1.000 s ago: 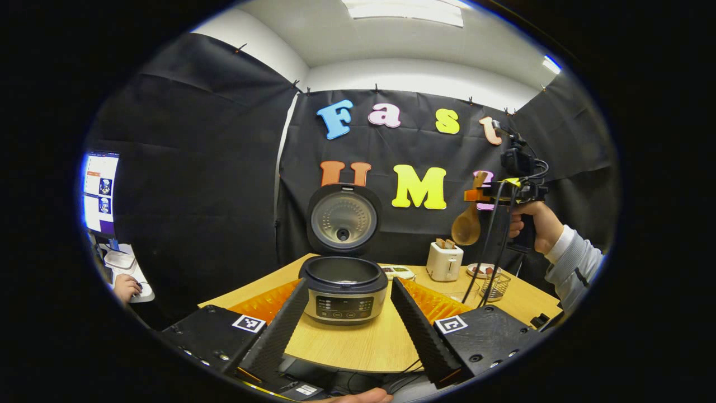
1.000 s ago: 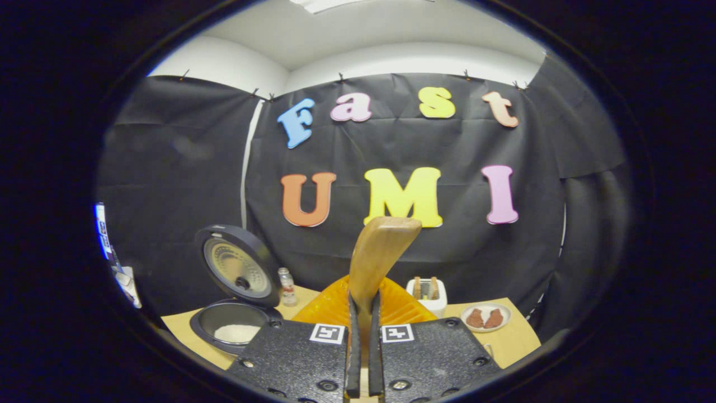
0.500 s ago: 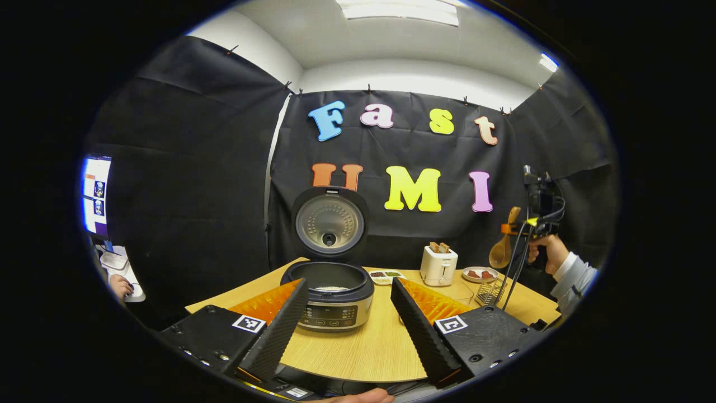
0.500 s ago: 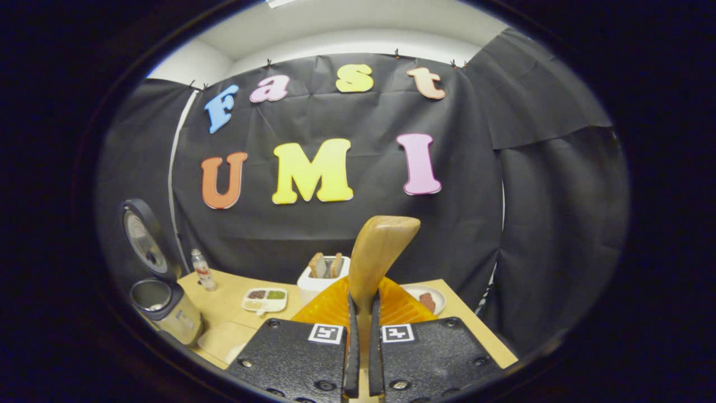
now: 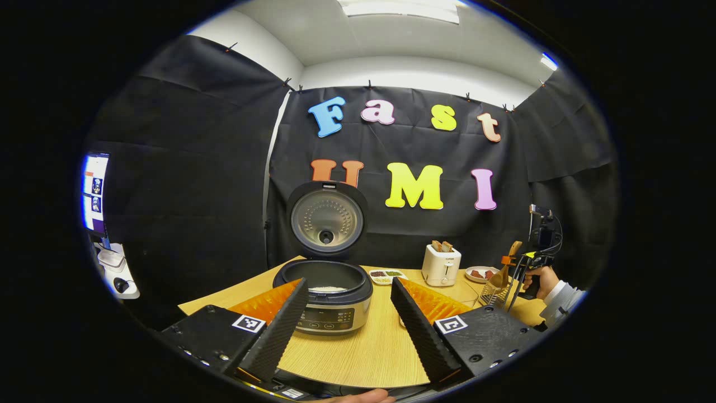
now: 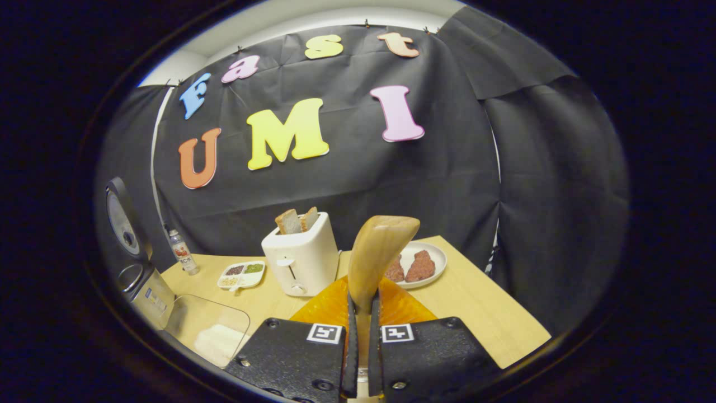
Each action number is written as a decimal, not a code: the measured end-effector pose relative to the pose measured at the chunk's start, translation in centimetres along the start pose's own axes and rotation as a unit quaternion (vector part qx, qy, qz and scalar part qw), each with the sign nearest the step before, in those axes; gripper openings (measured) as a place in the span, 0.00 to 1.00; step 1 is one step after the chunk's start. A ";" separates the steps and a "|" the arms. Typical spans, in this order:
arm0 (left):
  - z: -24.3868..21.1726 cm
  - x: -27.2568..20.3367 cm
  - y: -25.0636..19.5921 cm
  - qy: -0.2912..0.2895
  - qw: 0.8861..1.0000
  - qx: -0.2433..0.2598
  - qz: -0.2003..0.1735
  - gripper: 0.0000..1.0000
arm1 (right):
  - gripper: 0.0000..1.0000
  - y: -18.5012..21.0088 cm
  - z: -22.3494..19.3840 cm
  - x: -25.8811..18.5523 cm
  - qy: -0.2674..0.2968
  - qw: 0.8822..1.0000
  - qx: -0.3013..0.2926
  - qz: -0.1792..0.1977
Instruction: Close the left gripper, press the button to open the rice cooker; take a wooden spoon from the chopstick holder with the right hand, scoop a spoonful of rice and pour it into the rice cooker, then put the wooden spoon back into the chopstick holder.
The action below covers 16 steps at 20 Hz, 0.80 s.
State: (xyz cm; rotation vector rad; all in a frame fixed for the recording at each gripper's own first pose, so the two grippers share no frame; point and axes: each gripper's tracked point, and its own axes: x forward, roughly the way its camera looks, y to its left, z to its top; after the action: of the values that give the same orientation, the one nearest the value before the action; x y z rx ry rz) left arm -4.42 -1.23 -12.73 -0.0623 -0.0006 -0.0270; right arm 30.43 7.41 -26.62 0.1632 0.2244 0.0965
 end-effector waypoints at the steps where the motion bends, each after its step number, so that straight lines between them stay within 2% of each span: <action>1: -0.2 0.1 -0.1 0.002 1.000 0.002 0.000 0.95 | 0.12 -0.1 -0.8 0.3 0.006 1.000 0.006 0.002; 4: -0.5 0.4 0.1 0.006 1.000 0.006 0.003 0.94 | 0.15 0.1 -2.4 0.5 0.030 0.999 0.028 0.015; 6: -0.4 0.5 0.1 0.009 1.000 0.005 0.004 0.95 | 0.19 0.4 -1.2 -0.4 0.020 0.999 0.029 0.026; 7: -0.4 0.6 0.1 0.010 1.000 0.004 0.003 0.95 | 0.24 0.2 -0.4 -0.8 0.009 0.999 0.025 0.021; 8: -0.1 0.6 0.1 0.009 1.000 0.003 0.002 0.95 | 0.31 -0.2 0.2 -1.4 0.001 1.000 0.015 0.011; 9: 0.0 0.6 0.0 0.008 1.000 0.004 0.002 0.95 | 0.51 -0.4 1.0 -2.1 -0.009 1.000 0.004 0.000; 10: 0.2 0.6 0.0 0.006 1.000 0.009 0.003 0.95 | 0.56 -0.5 2.0 -3.2 -0.019 1.000 -0.007 -0.007; 13: 1.3 0.5 0.3 -0.002 0.999 0.032 0.015 0.95 | 0.94 -1.3 5.0 -6.8 -0.055 0.997 -0.031 -0.040; 14: 1.8 0.4 0.1 -0.006 0.999 0.035 0.014 0.94 | 1.00 -1.3 5.9 -8.4 -0.070 0.996 -0.035 -0.047; 16: 2.3 0.4 -0.3 -0.004 0.999 0.035 0.009 0.95 | 0.99 -0.2 7.7 -12.3 -0.091 0.994 -0.043 -0.034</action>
State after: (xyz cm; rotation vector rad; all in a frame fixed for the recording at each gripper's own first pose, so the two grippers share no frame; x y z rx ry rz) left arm -4.01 -1.44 -10.44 0.0081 -0.0083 -0.0088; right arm 20.29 4.65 -16.63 0.0772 0.0427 0.0235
